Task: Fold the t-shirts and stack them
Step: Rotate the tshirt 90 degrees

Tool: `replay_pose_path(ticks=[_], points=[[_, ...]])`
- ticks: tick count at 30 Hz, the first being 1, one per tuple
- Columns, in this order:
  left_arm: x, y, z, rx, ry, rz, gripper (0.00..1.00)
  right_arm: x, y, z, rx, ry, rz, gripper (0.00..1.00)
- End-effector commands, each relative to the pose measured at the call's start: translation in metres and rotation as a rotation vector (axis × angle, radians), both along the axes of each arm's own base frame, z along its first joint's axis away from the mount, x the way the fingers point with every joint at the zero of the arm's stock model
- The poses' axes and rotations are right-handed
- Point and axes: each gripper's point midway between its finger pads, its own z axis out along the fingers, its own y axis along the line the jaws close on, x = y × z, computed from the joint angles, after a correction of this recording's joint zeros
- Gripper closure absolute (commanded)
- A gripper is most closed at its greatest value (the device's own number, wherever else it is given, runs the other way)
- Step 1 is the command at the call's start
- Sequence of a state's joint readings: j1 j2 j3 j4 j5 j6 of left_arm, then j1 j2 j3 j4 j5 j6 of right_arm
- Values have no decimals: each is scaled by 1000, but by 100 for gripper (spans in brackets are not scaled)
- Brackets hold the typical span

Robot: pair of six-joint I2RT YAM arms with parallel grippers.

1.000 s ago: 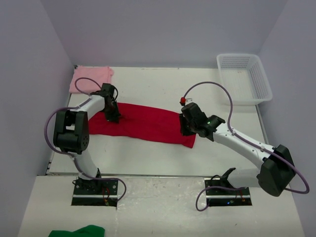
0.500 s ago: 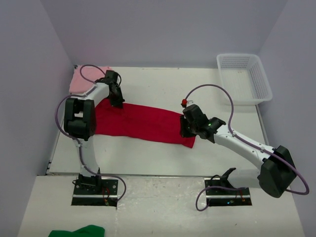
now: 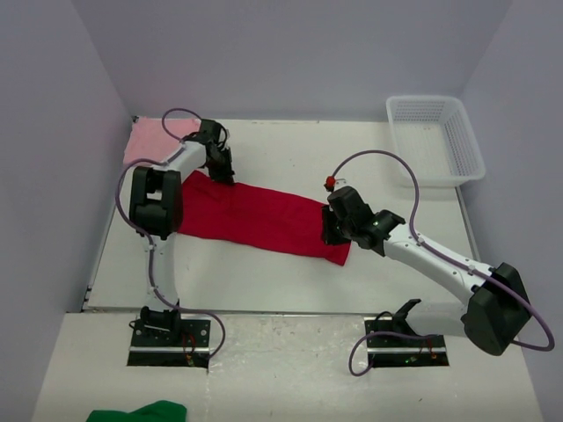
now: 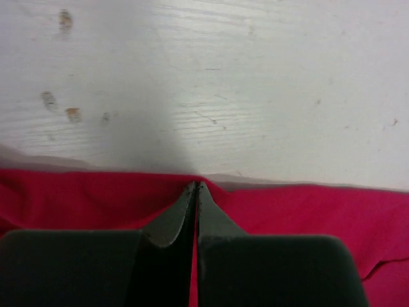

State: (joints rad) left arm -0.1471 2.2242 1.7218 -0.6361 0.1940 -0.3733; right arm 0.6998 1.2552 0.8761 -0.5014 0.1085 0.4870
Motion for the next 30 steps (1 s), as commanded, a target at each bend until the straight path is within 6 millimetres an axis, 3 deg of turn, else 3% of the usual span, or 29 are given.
replay_pose_path(ticks=[1, 7, 12, 14, 15, 16, 18, 19, 23, 25, 30], points=[[0, -36, 6, -11, -42, -133, 100, 3, 6, 9, 37, -14, 1, 73], [-2, -34, 49, 72, -165, -86, 100, 4, 12, -2, 35, 12, 15, 73], [-4, -42, 111, -3, -337, -110, 100, 16, 9, -16, -40, 54, -43, 74], [-10, -37, 128, 9, -338, -76, 100, 26, 6, -14, -86, 62, -95, 80], [-11, -31, 132, 30, -336, -52, 100, 27, 8, -28, -128, 103, -80, 83], [-14, -29, 135, 30, -327, -28, 100, 34, 14, -23, -132, 105, -80, 85], [-26, -21, 142, 52, -306, 11, 100, 37, 10, -44, -208, 161, -96, 90], [-32, -18, 150, 45, -310, 48, 100, 42, 10, -43, -225, 149, -108, 91], [-72, 15, 123, 163, -186, 176, 100, 49, 20, -52, -213, 165, -95, 93], [-92, 22, 104, 186, -110, 210, 100, 51, 25, -57, -209, 173, -86, 93], [-122, 37, 71, 237, -39, 271, 100, 55, 27, -67, -223, 183, -79, 93]])
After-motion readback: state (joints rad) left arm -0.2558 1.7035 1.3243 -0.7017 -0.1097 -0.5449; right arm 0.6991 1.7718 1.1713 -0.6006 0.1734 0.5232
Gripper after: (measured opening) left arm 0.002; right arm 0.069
